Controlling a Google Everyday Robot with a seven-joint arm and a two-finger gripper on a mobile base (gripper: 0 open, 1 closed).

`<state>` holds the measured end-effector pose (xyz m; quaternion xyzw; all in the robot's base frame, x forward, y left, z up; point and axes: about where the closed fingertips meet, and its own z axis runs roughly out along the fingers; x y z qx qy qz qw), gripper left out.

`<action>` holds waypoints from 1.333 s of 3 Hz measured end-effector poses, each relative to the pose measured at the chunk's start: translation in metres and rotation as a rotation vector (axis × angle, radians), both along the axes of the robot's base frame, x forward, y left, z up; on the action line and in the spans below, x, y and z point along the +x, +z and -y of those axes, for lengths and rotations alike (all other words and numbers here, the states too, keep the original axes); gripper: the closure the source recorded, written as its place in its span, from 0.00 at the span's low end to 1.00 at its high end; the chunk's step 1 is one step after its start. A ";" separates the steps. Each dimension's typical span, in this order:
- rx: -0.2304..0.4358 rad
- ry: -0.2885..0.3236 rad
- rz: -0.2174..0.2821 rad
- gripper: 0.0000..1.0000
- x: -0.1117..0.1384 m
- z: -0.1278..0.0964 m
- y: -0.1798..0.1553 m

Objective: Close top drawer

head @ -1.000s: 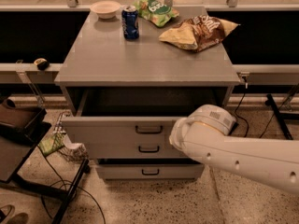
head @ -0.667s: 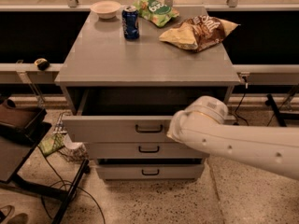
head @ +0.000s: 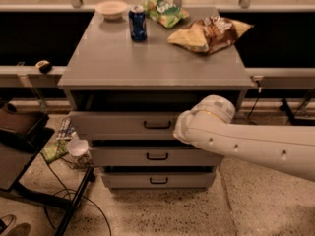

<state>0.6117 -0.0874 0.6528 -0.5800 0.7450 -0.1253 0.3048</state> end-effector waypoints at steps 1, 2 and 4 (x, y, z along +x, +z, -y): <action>0.000 0.000 0.000 1.00 0.000 0.000 0.000; 0.000 0.000 0.000 0.81 0.000 0.000 0.000; 0.000 0.000 0.000 0.27 0.000 0.000 0.000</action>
Offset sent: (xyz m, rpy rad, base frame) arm 0.0000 0.0000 0.0000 0.0000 0.0000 0.0000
